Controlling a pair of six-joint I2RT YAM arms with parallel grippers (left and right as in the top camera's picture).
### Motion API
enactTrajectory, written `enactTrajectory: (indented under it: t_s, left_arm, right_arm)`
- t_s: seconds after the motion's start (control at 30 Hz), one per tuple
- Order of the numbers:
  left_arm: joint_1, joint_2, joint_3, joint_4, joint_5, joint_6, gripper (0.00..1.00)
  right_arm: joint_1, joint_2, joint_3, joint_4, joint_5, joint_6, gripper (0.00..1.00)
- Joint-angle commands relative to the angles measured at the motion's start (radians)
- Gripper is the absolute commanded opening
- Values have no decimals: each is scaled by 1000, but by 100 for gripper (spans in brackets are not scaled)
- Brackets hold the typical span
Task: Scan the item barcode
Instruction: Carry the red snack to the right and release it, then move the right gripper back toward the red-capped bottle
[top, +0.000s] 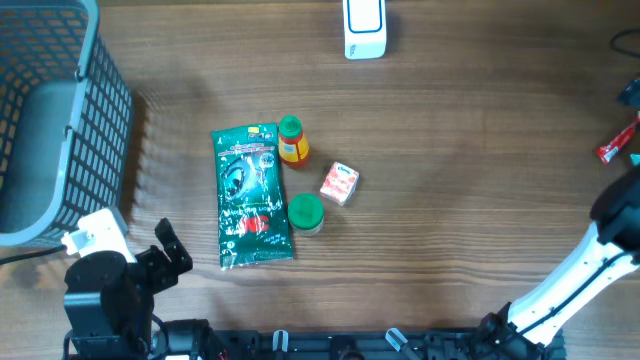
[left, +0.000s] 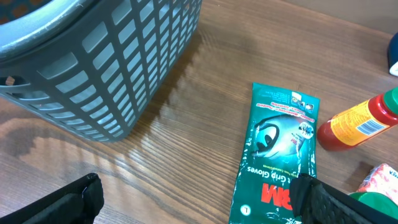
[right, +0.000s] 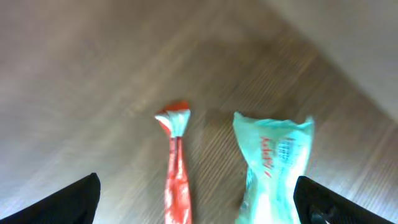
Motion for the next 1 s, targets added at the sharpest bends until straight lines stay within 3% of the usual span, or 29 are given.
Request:
enactTrajectory:
  t_s: [0.0,0.27,0.4,0.53,0.73,0.97]
  left_arm:
    - [-5,0,3,2,5,2,100]
    - [-5,0,3,2,5,2,100]
    - [-5,0,3,2,5,2,100]
    - [-5,0,3,2,5,2,100]
    - [-5,0,3,2,5,2,100]
    - [-5,0,3,2,5,2,100]
  right_arm:
    - [30,-166,3,-36,-172,129,100]
    - [150,-247,2,-380,-408,432,100]
    - [270,-247,2,-496,-610,424,100]
    - [410,-247,2,-570,-808,312,100]
    - [699,-247,2,-572,-798,260,100]
    - [1055,-247,2,-463,-575,268,100]
